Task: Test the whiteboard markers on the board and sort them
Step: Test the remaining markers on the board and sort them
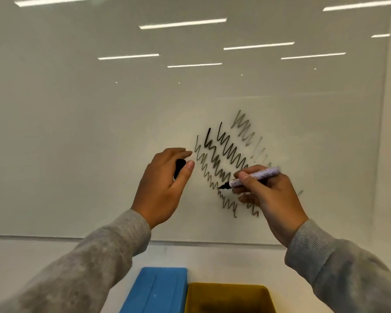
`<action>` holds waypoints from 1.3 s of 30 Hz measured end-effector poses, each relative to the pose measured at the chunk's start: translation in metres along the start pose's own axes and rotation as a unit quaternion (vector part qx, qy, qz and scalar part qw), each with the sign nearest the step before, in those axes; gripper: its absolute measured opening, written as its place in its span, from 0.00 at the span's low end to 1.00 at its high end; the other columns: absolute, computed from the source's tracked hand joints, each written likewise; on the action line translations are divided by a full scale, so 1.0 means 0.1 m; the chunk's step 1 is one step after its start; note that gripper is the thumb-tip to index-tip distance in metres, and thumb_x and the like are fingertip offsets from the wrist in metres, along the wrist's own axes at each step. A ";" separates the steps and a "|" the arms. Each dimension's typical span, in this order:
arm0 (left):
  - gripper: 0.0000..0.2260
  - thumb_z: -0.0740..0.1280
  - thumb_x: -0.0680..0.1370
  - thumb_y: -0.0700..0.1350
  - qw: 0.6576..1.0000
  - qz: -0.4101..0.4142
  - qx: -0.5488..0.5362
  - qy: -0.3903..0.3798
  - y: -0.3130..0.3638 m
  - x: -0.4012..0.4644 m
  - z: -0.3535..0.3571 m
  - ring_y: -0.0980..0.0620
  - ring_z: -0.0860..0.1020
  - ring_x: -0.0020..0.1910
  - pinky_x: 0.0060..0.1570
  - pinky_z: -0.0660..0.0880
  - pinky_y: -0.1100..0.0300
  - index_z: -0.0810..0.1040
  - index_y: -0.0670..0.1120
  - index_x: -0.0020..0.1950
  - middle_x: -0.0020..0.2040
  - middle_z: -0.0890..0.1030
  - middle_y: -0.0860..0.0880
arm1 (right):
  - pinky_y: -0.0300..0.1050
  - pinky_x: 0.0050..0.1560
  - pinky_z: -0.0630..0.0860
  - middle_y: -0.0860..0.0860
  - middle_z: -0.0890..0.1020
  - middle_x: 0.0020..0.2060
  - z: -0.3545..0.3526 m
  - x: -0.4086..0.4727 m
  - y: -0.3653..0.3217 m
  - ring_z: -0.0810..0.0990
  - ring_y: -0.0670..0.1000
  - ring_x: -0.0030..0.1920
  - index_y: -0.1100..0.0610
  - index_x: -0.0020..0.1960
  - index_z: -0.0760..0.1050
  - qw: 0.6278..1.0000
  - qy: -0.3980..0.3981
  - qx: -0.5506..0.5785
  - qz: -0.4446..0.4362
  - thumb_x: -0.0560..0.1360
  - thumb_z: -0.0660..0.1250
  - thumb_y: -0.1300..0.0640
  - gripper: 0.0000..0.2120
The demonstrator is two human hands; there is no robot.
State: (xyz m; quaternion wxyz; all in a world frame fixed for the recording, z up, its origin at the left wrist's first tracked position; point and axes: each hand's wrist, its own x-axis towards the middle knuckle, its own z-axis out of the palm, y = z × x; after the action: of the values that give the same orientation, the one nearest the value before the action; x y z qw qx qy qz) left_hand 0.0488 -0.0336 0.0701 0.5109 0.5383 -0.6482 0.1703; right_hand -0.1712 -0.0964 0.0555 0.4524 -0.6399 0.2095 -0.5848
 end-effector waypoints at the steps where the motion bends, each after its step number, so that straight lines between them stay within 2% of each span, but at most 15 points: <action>1: 0.22 0.54 0.81 0.63 1.000 0.015 0.018 -0.002 0.01 0.10 -0.01 0.59 0.69 0.69 0.69 0.70 0.51 0.74 0.56 0.70 0.69 0.73 0.59 | 0.51 0.49 0.82 0.54 0.87 0.43 -0.01 0.08 -0.07 0.86 0.54 0.46 0.60 0.49 0.82 1.000 0.001 -0.010 -0.022 0.79 0.68 0.59 0.06; 4: 0.23 0.53 0.82 0.62 0.996 0.058 0.073 -0.012 0.10 0.37 -0.03 0.59 0.63 0.75 0.74 0.65 0.49 0.70 0.55 0.75 0.75 0.67 0.58 | 0.52 0.50 0.83 0.53 0.87 0.43 -0.06 0.28 -0.26 0.86 0.53 0.47 0.58 0.49 0.83 0.996 0.018 -0.035 -0.082 0.79 0.69 0.58 0.05; 8: 0.24 0.52 0.84 0.61 0.986 0.103 0.127 -0.019 0.30 0.74 -0.05 0.56 0.56 0.79 0.77 0.57 0.50 0.64 0.54 0.79 0.80 0.60 0.56 | 0.52 0.48 0.84 0.50 0.86 0.42 -0.15 0.55 -0.50 0.86 0.51 0.46 0.54 0.47 0.83 0.978 0.057 -0.097 -0.174 0.76 0.74 0.58 0.01; 10: 0.25 0.51 0.84 0.61 0.980 0.121 0.157 -0.024 0.42 0.92 -0.05 0.55 0.53 0.80 0.79 0.52 0.52 0.60 0.54 0.80 0.81 0.56 0.56 | 0.52 0.47 0.84 0.49 0.86 0.42 -0.20 0.70 -0.62 0.85 0.49 0.45 0.53 0.47 0.83 0.966 0.082 -0.130 -0.210 0.74 0.76 0.58 0.04; 15: 0.28 0.48 0.84 0.61 0.963 0.133 0.229 -0.045 0.56 1.25 0.08 0.55 0.43 0.81 0.78 0.41 0.56 0.50 0.53 0.82 0.82 0.44 0.54 | 0.40 0.44 0.83 0.44 0.86 0.43 -0.32 1.04 -0.78 0.85 0.43 0.44 0.51 0.50 0.84 0.942 0.120 -0.177 -0.258 0.74 0.76 0.55 0.06; 20: 0.28 0.47 0.84 0.60 0.951 0.115 0.285 -0.033 0.56 1.25 0.19 0.54 0.41 0.80 0.74 0.41 0.55 0.47 0.52 0.82 0.82 0.41 0.52 | 0.34 0.44 0.80 0.45 0.85 0.47 -0.41 1.20 -0.80 0.84 0.43 0.45 0.53 0.54 0.84 0.926 0.121 -0.210 -0.290 0.74 0.75 0.54 0.09; 23: 0.29 0.46 0.84 0.61 0.947 0.106 0.303 -0.028 0.58 1.24 0.22 0.54 0.40 0.80 0.72 0.42 0.54 0.44 0.52 0.82 0.82 0.39 0.52 | 0.33 0.44 0.79 0.46 0.85 0.47 -0.43 1.16 -0.71 0.83 0.43 0.46 0.55 0.53 0.84 0.912 0.097 -0.240 -0.318 0.75 0.75 0.57 0.08; 28: 0.30 0.45 0.84 0.61 0.942 0.102 0.317 -0.029 0.58 1.21 0.25 0.53 0.40 0.80 0.74 0.44 0.52 0.43 0.51 0.82 0.82 0.38 0.51 | 0.30 0.42 0.76 0.45 0.85 0.46 -0.52 1.14 -0.68 0.83 0.43 0.45 0.55 0.53 0.85 0.886 0.085 -0.289 -0.353 0.74 0.75 0.57 0.08; 31: 0.30 0.45 0.83 0.61 0.941 0.103 0.320 -0.028 0.56 1.21 0.28 0.53 0.39 0.80 0.76 0.44 0.51 0.42 0.51 0.82 0.81 0.37 0.51 | 0.30 0.43 0.77 0.46 0.85 0.48 -0.60 1.15 -0.67 0.83 0.44 0.46 0.55 0.55 0.84 0.882 0.123 -0.284 -0.356 0.74 0.75 0.55 0.10; 36: 0.30 0.45 0.83 0.61 0.940 0.105 0.324 -0.023 0.55 1.20 0.29 0.52 0.39 0.80 0.76 0.43 0.51 0.42 0.51 0.82 0.81 0.37 0.50 | 0.31 0.42 0.76 0.45 0.85 0.46 -0.65 1.07 -0.61 0.83 0.44 0.45 0.55 0.53 0.85 0.868 0.067 -0.327 -0.368 0.75 0.75 0.57 0.08; 39: 0.30 0.44 0.83 0.61 0.940 0.106 0.324 -0.021 0.54 1.20 0.30 0.52 0.40 0.80 0.77 0.44 0.50 0.42 0.51 0.82 0.82 0.38 0.50 | 0.31 0.41 0.76 0.46 0.85 0.47 -0.73 1.08 -0.61 0.83 0.46 0.45 0.56 0.54 0.85 0.879 0.111 -0.288 -0.364 0.75 0.75 0.56 0.09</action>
State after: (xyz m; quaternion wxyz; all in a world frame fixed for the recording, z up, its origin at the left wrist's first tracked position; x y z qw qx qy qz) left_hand -0.0008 -0.1002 0.1771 0.2746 0.6063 -0.6218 0.4127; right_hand -0.2312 -0.1764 0.1597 -0.0230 -0.7041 0.1698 -0.6891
